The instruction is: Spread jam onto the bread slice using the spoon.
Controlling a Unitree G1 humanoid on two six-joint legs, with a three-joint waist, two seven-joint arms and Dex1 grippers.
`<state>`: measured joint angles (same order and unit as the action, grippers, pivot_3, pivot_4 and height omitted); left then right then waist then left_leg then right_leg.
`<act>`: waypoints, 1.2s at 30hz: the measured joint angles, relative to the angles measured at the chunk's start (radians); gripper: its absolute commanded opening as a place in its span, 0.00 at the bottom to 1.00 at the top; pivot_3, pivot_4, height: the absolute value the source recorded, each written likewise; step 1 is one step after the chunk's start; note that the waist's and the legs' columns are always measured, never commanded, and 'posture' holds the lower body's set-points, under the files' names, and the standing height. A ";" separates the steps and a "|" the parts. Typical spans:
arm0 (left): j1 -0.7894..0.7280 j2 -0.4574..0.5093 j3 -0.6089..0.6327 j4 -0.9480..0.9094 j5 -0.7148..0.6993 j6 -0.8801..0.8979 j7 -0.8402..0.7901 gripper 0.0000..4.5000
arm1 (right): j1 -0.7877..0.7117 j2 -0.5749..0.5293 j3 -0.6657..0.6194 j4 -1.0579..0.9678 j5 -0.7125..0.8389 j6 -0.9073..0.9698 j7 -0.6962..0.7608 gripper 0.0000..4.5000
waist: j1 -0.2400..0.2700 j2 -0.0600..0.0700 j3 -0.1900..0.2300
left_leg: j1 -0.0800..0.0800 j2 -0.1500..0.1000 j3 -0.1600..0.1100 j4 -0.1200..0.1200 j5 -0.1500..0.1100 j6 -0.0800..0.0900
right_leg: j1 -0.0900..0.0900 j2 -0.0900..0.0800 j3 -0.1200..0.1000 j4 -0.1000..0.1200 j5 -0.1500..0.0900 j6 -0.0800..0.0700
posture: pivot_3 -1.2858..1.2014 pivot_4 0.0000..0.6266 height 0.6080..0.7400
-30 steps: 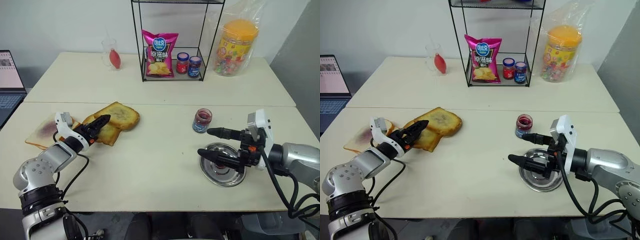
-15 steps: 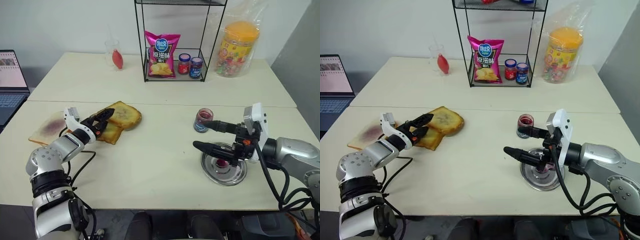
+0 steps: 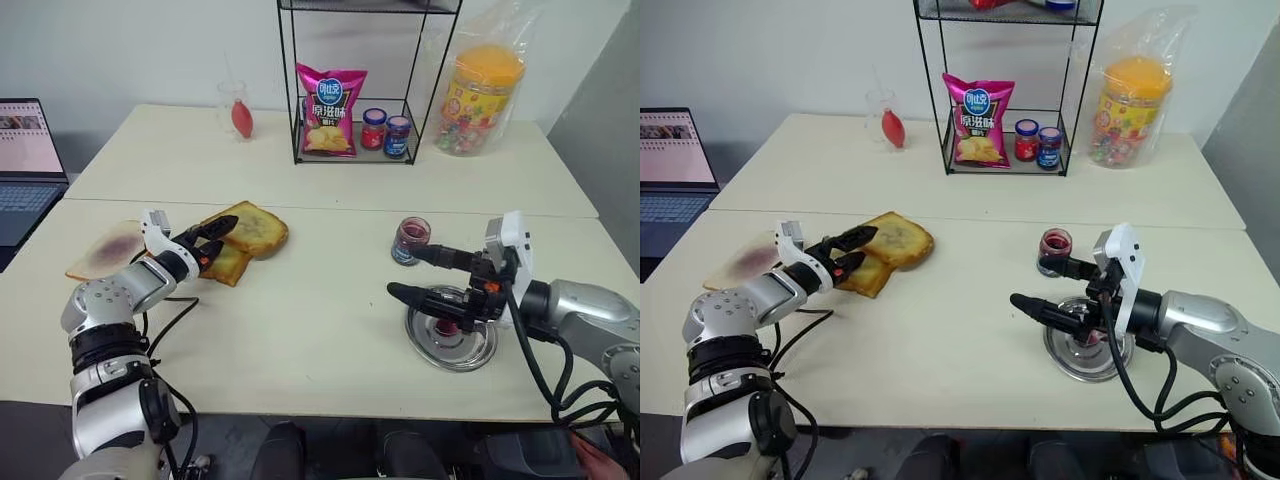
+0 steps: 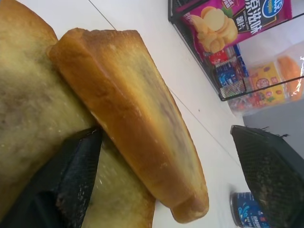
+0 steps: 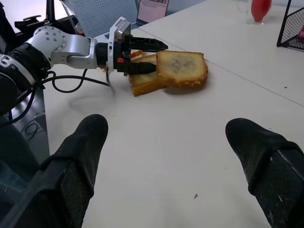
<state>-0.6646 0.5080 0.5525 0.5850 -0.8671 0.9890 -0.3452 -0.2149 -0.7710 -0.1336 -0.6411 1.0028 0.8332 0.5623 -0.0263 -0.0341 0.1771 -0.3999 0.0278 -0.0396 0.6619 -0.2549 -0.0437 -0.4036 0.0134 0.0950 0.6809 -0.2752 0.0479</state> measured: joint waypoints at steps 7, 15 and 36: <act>-0.025 -0.003 -0.014 0.049 0.048 -0.023 -0.026 0.52 | 0.000 0.004 0.000 0.000 0.000 0.000 -0.001 1.00 | 0.000 0.000 0.000 | -0.001 0.000 0.000 0.001 0.000 0.000 | 0.000 0.000 0.001 -0.001 0.001 0.001 | 0.52 0.24 1.00; -0.029 -0.012 -0.017 0.054 0.063 -0.016 -0.039 0.18 | 0.000 0.004 -0.002 0.000 0.000 0.000 -0.007 1.00 | -0.002 0.000 0.000 | -0.001 0.000 0.000 0.000 0.000 0.000 | -0.001 0.000 0.001 -0.001 0.001 0.001 | 0.52 0.24 1.00; -0.097 0.299 -0.458 -0.384 0.063 0.133 -0.654 0.01 | 0.044 -0.035 -0.081 -0.038 0.083 0.034 -0.041 1.00 | -0.007 -0.001 0.003 | -0.002 0.001 0.001 -0.003 0.000 -0.001 | -0.003 0.001 0.001 -0.002 -0.001 -0.001 | 0.52 0.24 1.00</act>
<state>-0.7617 0.8066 0.0943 0.2008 -0.8045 1.1219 -0.9989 -0.1713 -0.8062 -0.2150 -0.6787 1.0860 0.8674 0.5211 -0.0335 -0.0352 0.1804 -0.4024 0.0287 -0.0388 0.6593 -0.2550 -0.0445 -0.4062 0.0139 0.0956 0.6789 -0.2757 0.0465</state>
